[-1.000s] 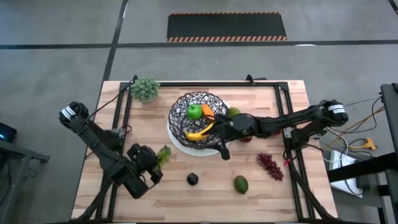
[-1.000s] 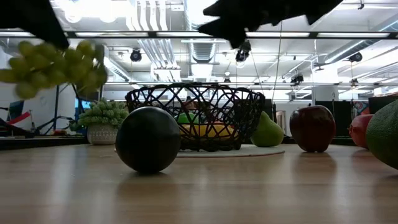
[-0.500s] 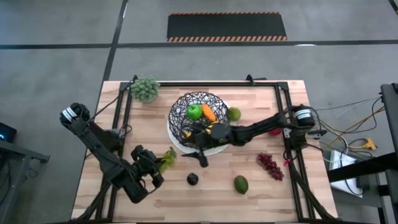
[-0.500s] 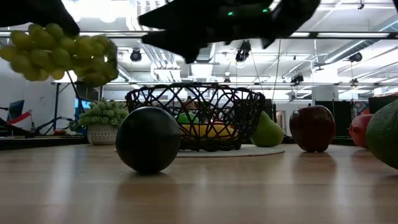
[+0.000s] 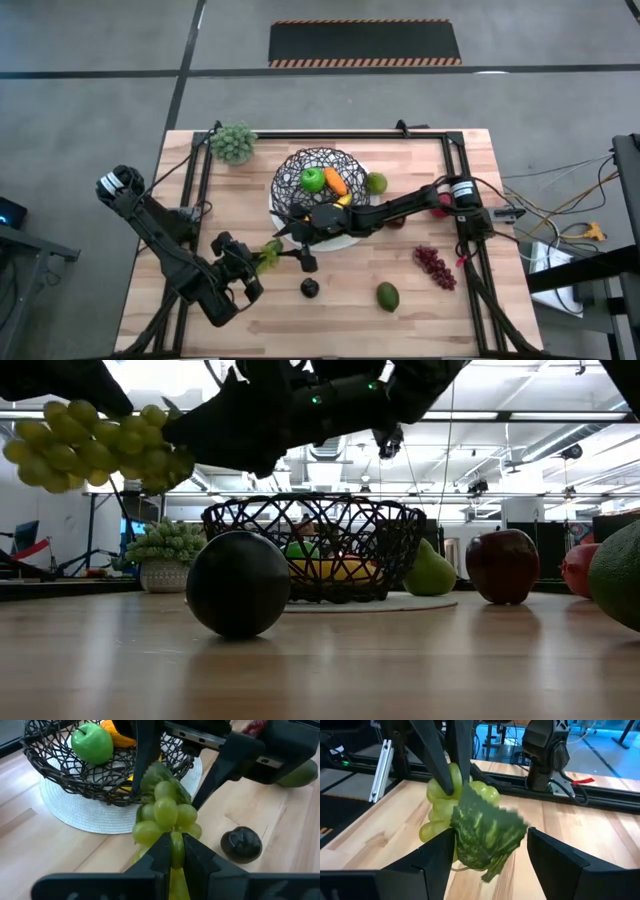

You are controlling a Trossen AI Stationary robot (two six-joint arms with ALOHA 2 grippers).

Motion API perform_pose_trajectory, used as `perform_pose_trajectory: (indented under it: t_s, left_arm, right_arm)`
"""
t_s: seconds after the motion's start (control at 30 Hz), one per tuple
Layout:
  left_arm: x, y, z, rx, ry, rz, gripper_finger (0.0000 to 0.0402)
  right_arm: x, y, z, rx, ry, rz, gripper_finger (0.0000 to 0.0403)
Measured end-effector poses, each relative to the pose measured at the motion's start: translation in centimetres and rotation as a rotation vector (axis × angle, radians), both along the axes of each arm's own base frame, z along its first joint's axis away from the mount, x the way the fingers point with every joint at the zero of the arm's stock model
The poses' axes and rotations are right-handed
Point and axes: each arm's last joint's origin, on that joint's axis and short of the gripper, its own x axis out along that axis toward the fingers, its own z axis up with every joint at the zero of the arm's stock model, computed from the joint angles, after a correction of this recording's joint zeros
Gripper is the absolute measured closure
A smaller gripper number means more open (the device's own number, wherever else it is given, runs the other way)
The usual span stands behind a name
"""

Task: Build produce basket
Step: Put the green grapes into the wire basket

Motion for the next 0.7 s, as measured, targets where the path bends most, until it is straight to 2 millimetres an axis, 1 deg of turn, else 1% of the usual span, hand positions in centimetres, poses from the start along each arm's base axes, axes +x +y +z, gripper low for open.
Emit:
perform_pose_trajectory:
  t_s: [0.1, 0.2, 0.5, 0.57, 0.7]
  left_arm:
    - [0.01, -0.01, 0.0, 0.009, 0.005, -0.008, 0.0384]
    - [0.0, 0.01, -0.02, 0.014, 0.008, -0.011, 0.0384]
    - [0.0, 0.04, -0.01, 0.028, 0.0, -0.01, 0.0384]
    - [0.0, 0.04, -0.01, 0.028, 0.0, -0.01, 0.0384]
    - [0.0, 0.05, -0.01, 0.029, 0.0, -0.01, 0.0384]
  right_arm:
    - [0.12, 0.01, 0.18, -0.003, -0.009, 0.001, 0.0192]
    - [0.1, 0.01, 0.18, -0.006, -0.007, 0.002, 0.0227]
    - [0.16, 0.03, 0.42, -0.037, -0.021, 0.015, 0.0378]
    - [0.16, 0.08, 0.41, -0.042, -0.022, 0.019, 0.0387]
    - [0.17, 0.12, 0.46, -0.049, -0.026, 0.023, 0.0389]
